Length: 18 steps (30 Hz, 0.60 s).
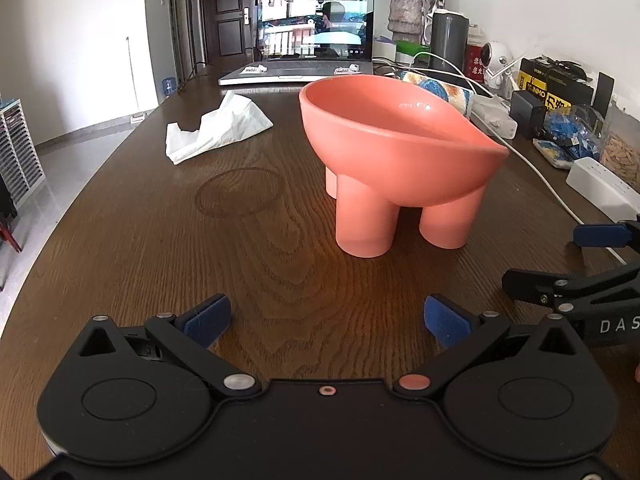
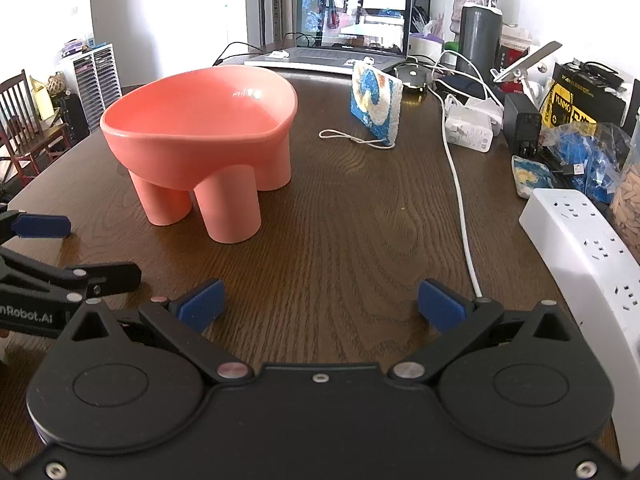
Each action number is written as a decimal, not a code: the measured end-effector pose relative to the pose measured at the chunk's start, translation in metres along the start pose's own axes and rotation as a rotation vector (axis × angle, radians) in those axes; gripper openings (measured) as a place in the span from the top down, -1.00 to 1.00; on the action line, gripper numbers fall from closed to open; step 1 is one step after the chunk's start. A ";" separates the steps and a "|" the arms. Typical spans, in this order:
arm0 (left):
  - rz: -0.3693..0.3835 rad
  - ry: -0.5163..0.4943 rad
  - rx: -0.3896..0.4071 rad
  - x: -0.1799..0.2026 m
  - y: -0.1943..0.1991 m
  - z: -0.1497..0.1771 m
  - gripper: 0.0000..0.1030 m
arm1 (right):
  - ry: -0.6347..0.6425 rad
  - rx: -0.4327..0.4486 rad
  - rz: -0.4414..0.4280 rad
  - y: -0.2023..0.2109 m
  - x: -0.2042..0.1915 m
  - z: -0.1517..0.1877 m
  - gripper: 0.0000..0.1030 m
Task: Clean bowl
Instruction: 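Move both tools toward the coral bowl and the sponge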
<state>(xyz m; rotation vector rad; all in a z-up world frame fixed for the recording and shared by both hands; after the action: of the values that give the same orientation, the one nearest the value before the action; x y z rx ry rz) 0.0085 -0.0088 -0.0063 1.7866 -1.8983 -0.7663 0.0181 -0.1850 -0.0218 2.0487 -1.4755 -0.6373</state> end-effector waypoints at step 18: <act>0.052 -0.042 -0.002 -0.002 -0.029 -0.023 -1.00 | 0.049 -0.002 -0.035 -0.005 0.014 -0.007 -0.96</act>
<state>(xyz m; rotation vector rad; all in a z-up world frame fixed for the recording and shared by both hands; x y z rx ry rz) 0.0449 -0.0101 -0.0074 1.7251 -1.9623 -0.7936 0.0300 -0.1961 -0.0205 2.0786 -1.4135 -0.5975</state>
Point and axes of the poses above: each gripper's, at about its wrist camera, not at the fingertips, and y roughly against the way its jaws point, x to its right, z to its underside, the point moved 1 cm from there along -y, roughly the way its jaws point, and after that the axes turned 3 degrees about -y, right-handed, at the moved point
